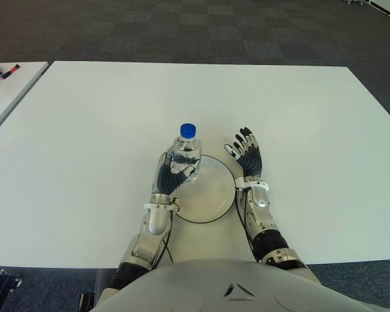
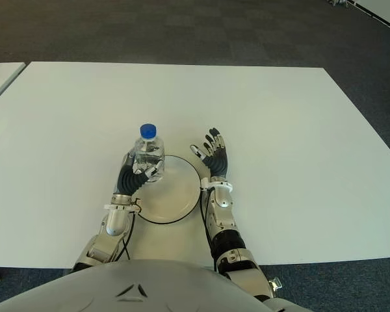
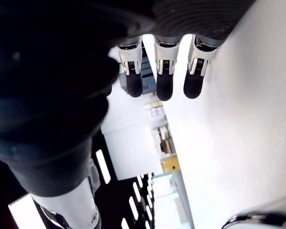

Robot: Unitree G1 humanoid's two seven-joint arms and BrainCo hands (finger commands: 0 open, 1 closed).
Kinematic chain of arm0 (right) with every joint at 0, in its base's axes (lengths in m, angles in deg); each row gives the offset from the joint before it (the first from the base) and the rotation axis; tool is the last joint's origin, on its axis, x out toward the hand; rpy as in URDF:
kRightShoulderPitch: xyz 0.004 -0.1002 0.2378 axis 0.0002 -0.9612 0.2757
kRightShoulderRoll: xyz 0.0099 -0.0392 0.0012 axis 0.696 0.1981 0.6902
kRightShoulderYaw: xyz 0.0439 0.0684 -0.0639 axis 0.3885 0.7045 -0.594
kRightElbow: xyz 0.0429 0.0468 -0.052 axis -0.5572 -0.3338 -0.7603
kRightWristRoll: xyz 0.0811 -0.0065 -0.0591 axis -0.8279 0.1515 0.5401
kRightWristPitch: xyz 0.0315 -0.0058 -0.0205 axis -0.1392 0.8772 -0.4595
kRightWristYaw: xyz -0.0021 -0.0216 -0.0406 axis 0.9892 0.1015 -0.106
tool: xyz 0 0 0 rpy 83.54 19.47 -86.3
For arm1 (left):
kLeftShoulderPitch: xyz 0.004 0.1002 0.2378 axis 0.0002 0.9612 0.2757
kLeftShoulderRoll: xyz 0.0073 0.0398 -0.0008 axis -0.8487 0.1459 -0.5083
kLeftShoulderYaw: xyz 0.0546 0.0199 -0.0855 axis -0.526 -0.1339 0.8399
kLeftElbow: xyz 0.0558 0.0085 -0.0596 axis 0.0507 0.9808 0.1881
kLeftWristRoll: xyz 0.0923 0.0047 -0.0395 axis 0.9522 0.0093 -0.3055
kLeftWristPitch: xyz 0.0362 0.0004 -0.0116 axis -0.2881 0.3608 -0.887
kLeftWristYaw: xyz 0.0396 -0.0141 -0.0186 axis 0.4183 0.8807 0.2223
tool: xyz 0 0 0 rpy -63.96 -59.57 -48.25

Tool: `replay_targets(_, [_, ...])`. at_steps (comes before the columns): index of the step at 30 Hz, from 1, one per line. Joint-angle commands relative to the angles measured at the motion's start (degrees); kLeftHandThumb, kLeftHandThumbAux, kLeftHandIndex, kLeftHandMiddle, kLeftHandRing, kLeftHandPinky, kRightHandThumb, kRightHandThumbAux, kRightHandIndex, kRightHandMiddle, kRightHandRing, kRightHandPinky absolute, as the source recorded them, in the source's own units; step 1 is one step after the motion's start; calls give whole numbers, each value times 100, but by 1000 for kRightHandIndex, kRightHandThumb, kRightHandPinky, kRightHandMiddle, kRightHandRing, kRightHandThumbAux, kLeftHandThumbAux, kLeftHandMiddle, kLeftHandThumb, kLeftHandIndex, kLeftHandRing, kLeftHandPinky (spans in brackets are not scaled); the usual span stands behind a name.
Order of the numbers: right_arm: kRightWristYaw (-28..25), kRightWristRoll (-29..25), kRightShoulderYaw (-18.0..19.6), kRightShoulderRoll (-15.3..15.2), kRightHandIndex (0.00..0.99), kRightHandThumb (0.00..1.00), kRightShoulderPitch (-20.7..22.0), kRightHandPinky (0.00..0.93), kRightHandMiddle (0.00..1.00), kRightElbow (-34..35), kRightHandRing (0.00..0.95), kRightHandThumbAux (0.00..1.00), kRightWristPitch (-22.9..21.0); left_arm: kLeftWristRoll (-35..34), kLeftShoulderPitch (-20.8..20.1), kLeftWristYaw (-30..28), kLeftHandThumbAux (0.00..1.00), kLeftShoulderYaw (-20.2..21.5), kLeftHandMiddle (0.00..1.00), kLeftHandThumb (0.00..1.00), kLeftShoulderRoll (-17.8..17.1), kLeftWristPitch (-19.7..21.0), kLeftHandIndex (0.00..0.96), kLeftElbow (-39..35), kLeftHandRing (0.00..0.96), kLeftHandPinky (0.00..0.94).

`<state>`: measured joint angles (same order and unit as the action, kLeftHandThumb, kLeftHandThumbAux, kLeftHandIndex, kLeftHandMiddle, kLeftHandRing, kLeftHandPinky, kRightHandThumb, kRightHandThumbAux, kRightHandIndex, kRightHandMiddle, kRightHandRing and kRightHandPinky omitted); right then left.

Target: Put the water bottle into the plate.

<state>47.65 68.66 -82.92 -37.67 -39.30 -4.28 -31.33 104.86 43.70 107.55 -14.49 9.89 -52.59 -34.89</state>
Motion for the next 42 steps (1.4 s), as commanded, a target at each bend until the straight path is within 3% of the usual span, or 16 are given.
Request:
replay_targets(1, [54,-39,12,909,102,0,-150,143,109,-376,109,893,-305,-2,-142,110,675,31,519,835,-133,-407,373,566,520,481])
replay_targets(4, [54,-96,46,937,107,0,-134,152,114,-384,115,909,-340,-17,-213,93,690,36,430,756,-188,-695,395,770,405,382])
replay_targets(6, [60,-107,54,950,109,0,-134,154,115,-381,116,912,-342,-30,-245,77,695,47,404,730,-204,-828,403,860,381,361])
replay_targets(11, [95,-106,61,965,113,0,-134,156,117,-370,120,919,-359,-26,-339,68,569,66,322,566,-258,-1163,254,1090,299,286])
replay_targets(13, [125,-96,58,970,114,0,-135,156,117,-354,120,920,-388,5,-393,87,566,82,252,424,-301,-1311,192,1214,235,224])
replay_targets(19, [130,-143,67,1000,121,0,-149,156,119,-315,119,926,-402,-25,-478,50,565,119,148,186,-321,-1533,112,1433,139,133])
replay_targets(28, [163,-132,60,1012,128,0,-146,155,118,-310,115,924,-381,-72,-515,-11,594,132,93,27,-329,-1505,59,1512,78,79])
replay_targets(42, [124,-121,62,996,132,0,-122,164,124,-373,122,916,-324,134,-477,29,618,184,74,0,-396,-1362,38,1523,51,55])
